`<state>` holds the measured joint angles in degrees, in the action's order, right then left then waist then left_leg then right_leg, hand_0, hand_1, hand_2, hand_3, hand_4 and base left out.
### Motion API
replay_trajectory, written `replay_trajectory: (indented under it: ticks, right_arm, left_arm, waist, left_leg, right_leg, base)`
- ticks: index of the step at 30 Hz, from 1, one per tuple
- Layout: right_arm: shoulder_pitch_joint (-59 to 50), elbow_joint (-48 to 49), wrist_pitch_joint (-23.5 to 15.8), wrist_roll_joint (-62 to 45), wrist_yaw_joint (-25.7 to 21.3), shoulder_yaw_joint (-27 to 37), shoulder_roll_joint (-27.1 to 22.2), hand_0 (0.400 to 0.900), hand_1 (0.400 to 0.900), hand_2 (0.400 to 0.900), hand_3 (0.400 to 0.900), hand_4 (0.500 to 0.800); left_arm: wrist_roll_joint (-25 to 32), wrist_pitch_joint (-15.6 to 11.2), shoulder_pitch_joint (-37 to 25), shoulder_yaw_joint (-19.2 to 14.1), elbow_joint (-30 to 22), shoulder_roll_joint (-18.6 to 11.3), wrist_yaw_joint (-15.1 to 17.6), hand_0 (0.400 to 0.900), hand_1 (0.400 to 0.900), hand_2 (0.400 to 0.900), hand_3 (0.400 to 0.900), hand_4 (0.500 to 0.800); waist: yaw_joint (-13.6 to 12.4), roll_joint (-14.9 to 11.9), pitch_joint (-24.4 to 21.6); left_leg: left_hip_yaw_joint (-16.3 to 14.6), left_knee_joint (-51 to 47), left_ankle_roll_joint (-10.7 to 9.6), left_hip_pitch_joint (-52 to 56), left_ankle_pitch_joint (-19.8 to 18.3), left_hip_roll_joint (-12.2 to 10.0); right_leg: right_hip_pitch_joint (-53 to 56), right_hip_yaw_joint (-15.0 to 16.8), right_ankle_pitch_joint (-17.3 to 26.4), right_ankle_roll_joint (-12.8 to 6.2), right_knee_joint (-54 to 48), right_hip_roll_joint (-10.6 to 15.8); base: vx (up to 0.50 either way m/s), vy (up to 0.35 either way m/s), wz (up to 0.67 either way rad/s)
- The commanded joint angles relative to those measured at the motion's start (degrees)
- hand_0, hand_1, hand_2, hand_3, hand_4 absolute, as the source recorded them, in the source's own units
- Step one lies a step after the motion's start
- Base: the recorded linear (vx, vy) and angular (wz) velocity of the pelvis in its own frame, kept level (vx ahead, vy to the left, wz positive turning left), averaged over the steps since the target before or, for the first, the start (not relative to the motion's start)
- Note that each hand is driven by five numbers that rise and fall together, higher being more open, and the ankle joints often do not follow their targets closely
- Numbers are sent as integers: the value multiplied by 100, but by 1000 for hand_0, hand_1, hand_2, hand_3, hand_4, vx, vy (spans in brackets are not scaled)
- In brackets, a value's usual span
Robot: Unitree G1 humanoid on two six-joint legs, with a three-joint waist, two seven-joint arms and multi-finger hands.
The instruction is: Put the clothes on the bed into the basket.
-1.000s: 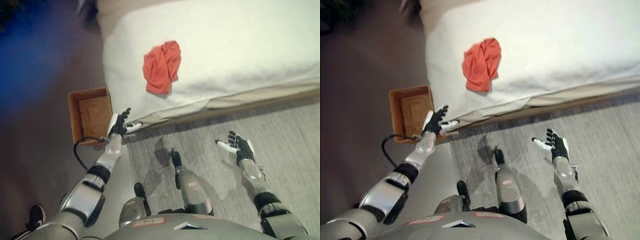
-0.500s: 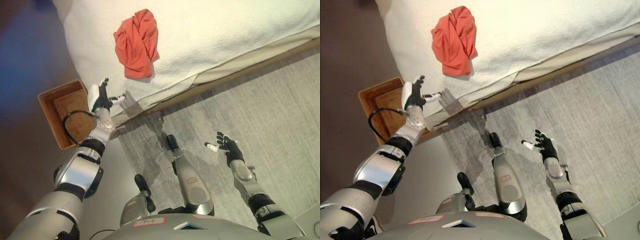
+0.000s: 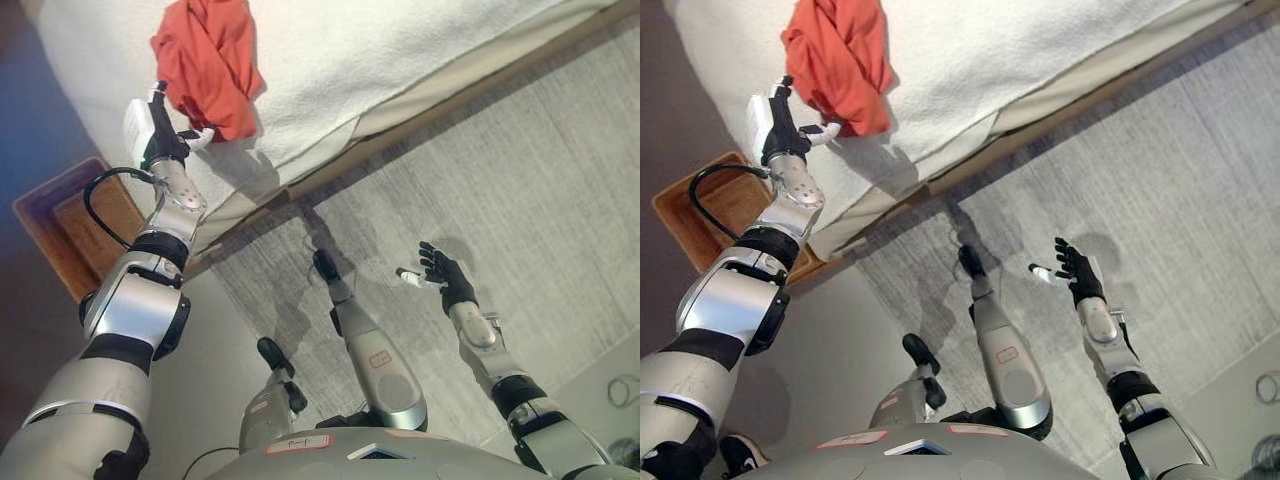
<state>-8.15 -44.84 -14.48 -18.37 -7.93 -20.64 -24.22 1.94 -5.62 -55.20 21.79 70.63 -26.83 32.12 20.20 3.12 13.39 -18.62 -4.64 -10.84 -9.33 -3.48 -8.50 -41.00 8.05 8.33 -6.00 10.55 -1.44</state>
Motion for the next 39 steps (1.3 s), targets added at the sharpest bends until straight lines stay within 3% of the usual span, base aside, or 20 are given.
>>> replay_trajectory:
  ticks: [1,3,9,13,14,15,17,29,39]
  right_arm:
    - [180,404,-419,-253,-62,92,-172,900,900,900,900,800]
    - [150,501,-476,-332,-82,37,-182,900,900,900,900,800]
    - [68,654,-536,-330,-128,-11,-182,900,900,900,900,800]
    - [46,782,-595,-347,-121,-67,-148,900,900,900,900,800]
    - [45,811,-605,-369,-118,-79,-141,900,900,900,900,800]
    - [66,847,-615,-377,-107,-96,-132,900,900,900,900,800]
    - [84,853,-632,-376,-97,-121,-136,900,900,900,900,800]
    - [250,980,-760,-379,-78,-106,-195,900,900,900,900,800]
    - [286,740,-685,-348,-85,-23,-256,900,900,900,900,800]
  left_arm:
    - [-223,-176,-916,-108,89,-664,573,900,900,900,900,800]
    - [-76,-188,-1159,-97,127,-823,543,900,900,900,900,800]
    - [323,-339,-1314,-112,123,-788,276,900,900,900,900,800]
    - [511,-297,-1394,-212,357,-867,151,900,900,900,900,800]
    - [559,-294,-1414,-238,391,-878,136,837,837,837,837,762]
    - [587,-292,-1420,-262,409,-893,126,545,545,545,545,587]
    - [597,-283,-1428,-266,436,-898,122,400,400,400,400,500]
    - [495,-334,-1299,-200,384,-753,161,400,400,400,400,500]
    - [486,-388,-992,-188,284,-730,43,400,400,400,400,500]
  waist:
    - [27,96,10]
    - [41,123,76]
    - [50,160,147]
    - [77,147,159]
    - [74,145,151]
    - [74,148,145]
    - [66,157,135]
    - [52,266,-16]
    - [1,202,-118]
  left_leg:
    - [58,310,-41,968,-51,-199]
    - [-19,317,-76,820,-8,-275]
    - [-178,279,-124,665,66,-335]
    - [-392,227,-174,603,119,-373]
    - [-427,219,-185,589,134,-387]
    - [-452,222,-194,581,138,-408]
    - [-476,225,-206,582,148,-436]
    - [-470,200,-195,648,-13,-450]
    - [-407,175,-214,937,-42,-517]
  right_leg:
    - [-434,-27,539,-417,-194,-8]
    - [-662,-23,477,-391,-142,-129]
    - [-947,-6,446,-368,-105,-268]
    - [-1134,1,471,-370,-121,-406]
    - [-1178,4,473,-373,-123,-433]
    - [-1210,3,468,-377,-118,-454]
    - [-1231,7,460,-377,-110,-473]
    - [-1289,-84,510,-375,-190,-412]
    - [-909,-219,547,-401,-230,-243]
  base:
    - [31,-8,-22]
    - [42,-12,-28]
    - [29,14,-26]
    - [25,13,-31]
    - [31,-7,-23]
    - [22,-9,-13]
    - [26,-3,-8]
    - [-4,2,5]
    - [-8,-23,16]
